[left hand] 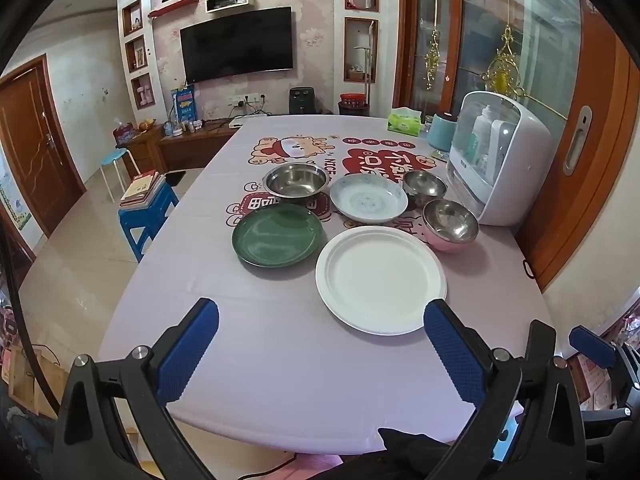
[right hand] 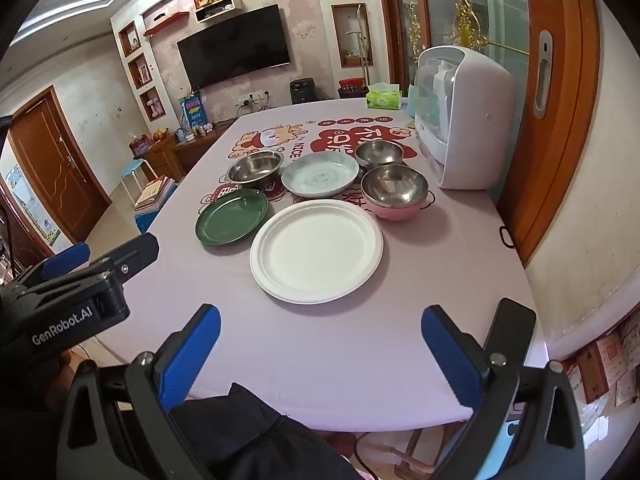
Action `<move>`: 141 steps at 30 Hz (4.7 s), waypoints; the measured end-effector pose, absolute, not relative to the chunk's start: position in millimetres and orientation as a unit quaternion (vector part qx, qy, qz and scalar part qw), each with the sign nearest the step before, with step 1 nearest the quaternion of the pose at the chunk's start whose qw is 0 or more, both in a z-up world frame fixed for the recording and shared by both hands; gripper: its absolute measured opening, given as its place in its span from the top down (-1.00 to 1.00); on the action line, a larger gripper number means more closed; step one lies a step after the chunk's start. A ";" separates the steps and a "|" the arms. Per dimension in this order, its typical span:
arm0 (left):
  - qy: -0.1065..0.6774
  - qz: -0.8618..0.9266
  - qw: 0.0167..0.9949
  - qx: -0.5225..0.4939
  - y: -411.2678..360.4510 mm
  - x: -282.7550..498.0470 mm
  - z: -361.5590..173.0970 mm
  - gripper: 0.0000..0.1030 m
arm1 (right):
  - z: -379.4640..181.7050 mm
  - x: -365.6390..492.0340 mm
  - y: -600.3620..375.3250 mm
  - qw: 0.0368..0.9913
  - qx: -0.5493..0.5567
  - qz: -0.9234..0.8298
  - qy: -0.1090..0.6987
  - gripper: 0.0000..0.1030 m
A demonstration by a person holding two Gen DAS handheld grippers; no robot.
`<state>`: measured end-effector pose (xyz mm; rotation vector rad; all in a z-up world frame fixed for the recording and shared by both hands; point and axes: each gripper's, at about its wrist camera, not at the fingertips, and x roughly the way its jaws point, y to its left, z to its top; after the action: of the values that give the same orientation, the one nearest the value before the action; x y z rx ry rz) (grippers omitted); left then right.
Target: Organize plates and bowls
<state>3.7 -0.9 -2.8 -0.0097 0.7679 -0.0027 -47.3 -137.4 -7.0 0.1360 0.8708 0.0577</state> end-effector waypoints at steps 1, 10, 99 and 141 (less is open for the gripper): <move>0.375 -0.002 0.927 -0.005 -0.8 4.0 -3.0 -0.98 | -7.5 -47.1 -137.4 0.904 0.067 0.027 0.421 -0.96; 0.382 -0.003 0.924 -0.003 0.4 7.8 -1.3 -0.98 | -8.9 -40.9 -139.0 0.905 0.067 0.026 0.420 -0.96; 0.647 -0.004 0.750 -0.137 10.5 266.2 -238.5 -0.01 | -211.4 188.7 -226.6 0.749 0.238 0.035 0.618 0.52; 0.520 -0.054 0.849 -0.079 44.4 124.4 -124.5 0.04 | -99.2 41.3 -154.6 0.876 0.059 0.037 0.477 0.46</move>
<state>124.4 44.4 -124.5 -0.1672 1.0949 -0.1131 41.3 -154.6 -99.2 0.1222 0.9950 0.0764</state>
